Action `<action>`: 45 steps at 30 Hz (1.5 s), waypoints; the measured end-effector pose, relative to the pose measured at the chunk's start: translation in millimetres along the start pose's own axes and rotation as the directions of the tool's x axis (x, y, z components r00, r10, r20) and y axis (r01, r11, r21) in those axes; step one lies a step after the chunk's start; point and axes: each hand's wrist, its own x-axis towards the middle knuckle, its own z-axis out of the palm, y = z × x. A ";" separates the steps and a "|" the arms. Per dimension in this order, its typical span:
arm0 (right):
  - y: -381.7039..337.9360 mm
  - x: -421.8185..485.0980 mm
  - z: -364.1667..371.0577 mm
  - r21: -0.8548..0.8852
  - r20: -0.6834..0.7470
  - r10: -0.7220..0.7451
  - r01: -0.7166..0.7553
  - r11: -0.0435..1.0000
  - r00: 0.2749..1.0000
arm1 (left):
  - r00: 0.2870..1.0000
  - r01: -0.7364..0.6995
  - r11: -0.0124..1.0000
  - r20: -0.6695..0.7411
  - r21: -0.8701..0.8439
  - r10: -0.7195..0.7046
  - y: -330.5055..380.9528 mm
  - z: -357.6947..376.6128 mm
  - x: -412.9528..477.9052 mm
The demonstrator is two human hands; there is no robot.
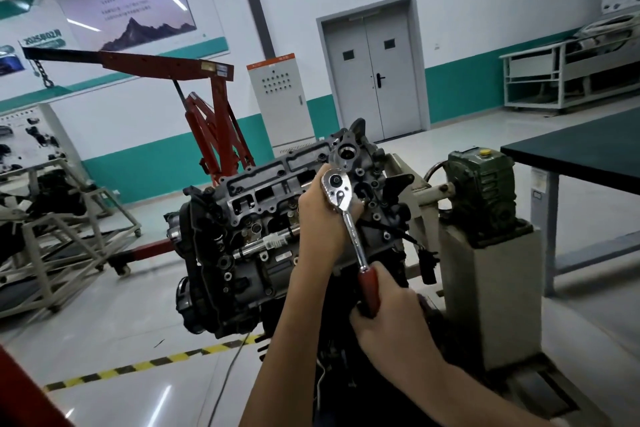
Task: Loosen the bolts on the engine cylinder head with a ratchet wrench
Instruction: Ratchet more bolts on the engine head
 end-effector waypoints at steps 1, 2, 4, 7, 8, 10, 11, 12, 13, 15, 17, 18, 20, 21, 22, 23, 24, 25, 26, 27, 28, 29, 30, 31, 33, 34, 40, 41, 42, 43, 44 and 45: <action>-2.4 -1.1 6.0 0.015 0.003 0.001 -0.001 1.000 1.000 | 1.000 0.021 0.999 -0.002 -0.039 -0.021 -0.9 -1.6 -0.2; -2.9 -0.7 5.6 0.012 0.012 0.006 -0.006 1.000 1.000 | 0.999 0.038 0.997 -0.001 -0.065 -0.039 -1.9 -3.3 -0.5; 3.8 5.6 -12.3 -0.074 0.046 -0.012 0.015 0.997 0.999 | 0.998 0.063 0.996 -0.004 -0.070 -0.063 -3.1 -4.2 1.2; 18.8 31.4 -66.7 -0.384 0.132 -0.126 0.168 0.908 0.983 | 0.998 0.055 0.997 0.007 -0.063 -0.054 -2.6 -4.1 5.1; 19.9 45.0 -87.0 -0.485 0.158 -0.176 0.232 0.843 0.972 | 0.999 0.042 0.997 0.021 -0.059 -0.041 -3.0 -4.5 5.9; 14.2 74.6 -120.7 -0.626 0.189 -0.282 0.336 0.703 0.941 | 0.998 0.027 0.998 0.050 -0.061 -0.024 -4.8 -6.5 7.5; 9.1 87.6 -131.3 -0.663 0.206 -0.315 0.369 0.651 0.926 | 0.998 0.028 0.998 0.063 -0.056 -0.024 -5.2 -8.0 8.5; 4.8 97.2 -137.4 -0.684 0.226 -0.334 0.393 0.615 0.915 | 0.997 0.036 0.998 0.073 -0.048 -0.033 -5.4 -9.8 9.3; 3.3 102.2 -139.3 -0.690 0.242 -0.338 0.406 0.599 0.910 | 0.996 0.048 0.998 0.084 -0.039 -0.044 -5.3 -11.7 9.9; 8.4 97.1 -134.7 -0.675 0.241 -0.306 0.386 0.629 0.921 | 0.994 0.036 0.999 0.107 -0.018 -0.034 -4.2 -14.8 8.8; 17.7 73.3 -117.4 -0.597 0.226 -0.220 0.313 0.739 0.949 | 0.994 -0.030 1.000 0.105 0.003 0.030 -3.8 -15.4 4.0; 19.8 58.2 -103.9 -0.519 0.205 -0.178 0.261 0.814 0.963 | 0.994 -0.060 0.998 0.091 0.014 0.059 -3.0 -13.8 1.7; 17.3 29.9 -70.7 -0.326 0.095 -0.125 0.149 0.933 0.988 | 0.996 -0.071 0.997 0.054 0.039 0.068 -0.3 -7.5 0.6; 13.5 18.0 -52.4 -0.227 0.035 -0.091 0.096 0.969 0.995 | 0.998 -0.053 0.998 0.039 0.043 0.051 1.7 -3.9 0.7; 9.1 8.9 -34.6 -0.123 0.000 -0.054 0.053 0.991 0.999 | 0.999 -0.034 0.999 0.029 0.038 0.032 3.8 -0.9 1.2; 4.7 2.4 -18.6 -0.034 -0.014 -0.030 0.030 0.999 0.999 | 1.000 -0.019 1.000 0.017 0.018 0.019 5.7 1.1 1.5; 1.0 -1.5 -6.7 0.021 -0.021 -0.021 0.022 1.000 1.000 | 1.000 -0.010 1.000 0.003 -0.014 0.010 6.7 1.9 1.2; -0.8 -2.9 0.0 0.035 -0.026 -0.026 0.027 0.999 0.999 | 1.000 -0.005 0.999 -0.014 -0.042 0.004 6.2 1.6 1.1; -0.6 -1.9 0.6 0.024 -0.023 -0.038 0.038 0.999 0.999 | 1.000 -0.001 0.998 -0.024 -0.058 -0.001 4.6 0.5 1.1; 1.3 0.7 -4.2 -0.012 -0.008 -0.049 0.049 0.999 0.999 | 1.000 0.005 0.998 -0.026 -0.060 -0.007 2.6 -0.6 1.7; 4.6 4.2 -13.1 -0.068 0.023 -0.056 0.057 0.996 0.998 | 1.000 0.013 0.998 -0.024 -0.057 -0.014 0.6 -1.2 2.6; 9.0 8.9 -26.1 -0.136 0.063 -0.067 0.075 0.988 0.996 | 0.999 0.025 0.998 -0.025 -0.054 -0.026 -1.3 -1.4 3.8; 14.0 15.6 -42.1 -0.212 0.104 -0.089 0.110 0.971 0.991 | 0.999 0.038 0.998 -0.025 -0.053 -0.040 -2.3 -1.2 4.6; 18.2 25.0 -60.6 -0.306 0.139 -0.122 0.160 0.938 0.983 | 0.999 0.048 0.998 -0.022 -0.050 -0.049 -2.4 -1.2 5.4; 19.1 50.3 -98.5 -0.513 0.199 -0.184 0.262 0.817 0.963 | 0.999 0.052 0.998 -0.004 -0.043 -0.052 -1.6 -1.3 6.2; 15.8 64.6 -115.1 -0.588 0.213 -0.222 0.306 0.749 0.952 | 0.999 0.047 0.998 0.004 -0.044 -0.047 -1.8 -2.0 6.6; 10.3 85.6 -126.5 -0.648 0.211 -0.260 0.334 0.684 0.942 | 0.999 -0.007 1.000 0.049 -0.025 0.008 -3.4 -9.5 3.8; 14.6 73.8 -115.9 -0.594 0.213 -0.210 0.297 0.747 0.954 | 0.998 -0.051 0.999 0.045 -0.009 0.051 -3.5 -10.0 1.9; 17.9 60.5 -102.7 -0.518 0.213 -0.160 0.250 0.818 0.964 | 0.996 -0.086 0.996 0.032 0.003 0.086 -3.6 -9.5 0.6; 18.7 47.2 -87.4 -0.429 0.195 -0.129 0.203 0.880 0.972 | 0.994 -0.106 0.994 0.013 0.009 0.106 -3.8 -8.2 0.1; 17.5 34.7 -70.3 -0.350 0.149 -0.107 0.154 0.924 0.983 | 0.993 -0.115 0.993 -0.005 0.014 0.115 -4.3 -6.0 0.3; 13.9 23.9 -52.7 -0.275 0.087 -0.083 0.104 0.956 0.993 | 0.994 -0.108 0.994 -0.018 0.019 0.109 -4.1 -3.5 0.5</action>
